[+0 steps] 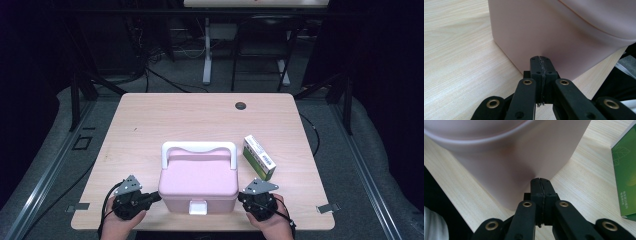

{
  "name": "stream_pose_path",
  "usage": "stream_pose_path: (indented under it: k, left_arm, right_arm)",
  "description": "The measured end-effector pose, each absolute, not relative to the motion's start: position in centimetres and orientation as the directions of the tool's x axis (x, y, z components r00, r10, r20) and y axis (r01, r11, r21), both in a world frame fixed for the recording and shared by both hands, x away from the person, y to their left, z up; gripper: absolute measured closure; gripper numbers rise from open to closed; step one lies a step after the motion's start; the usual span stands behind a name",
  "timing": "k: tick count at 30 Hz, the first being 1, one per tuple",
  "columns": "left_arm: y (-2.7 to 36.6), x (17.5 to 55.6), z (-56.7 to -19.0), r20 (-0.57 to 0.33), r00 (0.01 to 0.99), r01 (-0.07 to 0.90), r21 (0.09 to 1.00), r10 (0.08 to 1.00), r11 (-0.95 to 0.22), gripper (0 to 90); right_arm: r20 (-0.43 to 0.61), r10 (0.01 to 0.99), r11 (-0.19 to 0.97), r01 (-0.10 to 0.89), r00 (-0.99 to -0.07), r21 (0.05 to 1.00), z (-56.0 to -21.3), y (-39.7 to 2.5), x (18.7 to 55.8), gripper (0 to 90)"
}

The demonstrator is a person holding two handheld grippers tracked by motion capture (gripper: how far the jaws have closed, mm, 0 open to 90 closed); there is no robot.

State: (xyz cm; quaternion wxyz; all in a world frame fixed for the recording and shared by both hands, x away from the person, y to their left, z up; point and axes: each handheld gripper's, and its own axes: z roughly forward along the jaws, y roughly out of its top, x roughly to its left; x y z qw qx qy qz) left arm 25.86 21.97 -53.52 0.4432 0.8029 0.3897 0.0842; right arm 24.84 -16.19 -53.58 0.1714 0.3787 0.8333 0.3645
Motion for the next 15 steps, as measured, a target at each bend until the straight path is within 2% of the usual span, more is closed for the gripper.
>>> stream_pose_path:
  k: [8, 13, 15]
  left_arm:
    - [22.8, 26.3, -53.5, -0.211, 0.664, 0.556, 0.78, 0.717, -0.286, 88.5]
    - [23.4, 26.6, -53.5, -0.223, 0.646, 0.565, 0.782, 0.73, -0.261, 80.5]
    - [23.8, 26.7, -53.6, -0.225, 0.635, 0.568, 0.784, 0.739, -0.25, 77.8]
  right_arm:
    - [-0.005, 0.762, 0.447, 0.52, -0.648, 0.728, -53.9, -16.5, 25.3, 84.1]
    - [0.005, 0.767, 0.434, 0.524, -0.642, 0.733, -53.9, -16.9, 25.6, 80.4]
    - [0.011, 0.77, 0.425, 0.525, -0.639, 0.738, -53.9, -17.2, 25.7, 76.2]
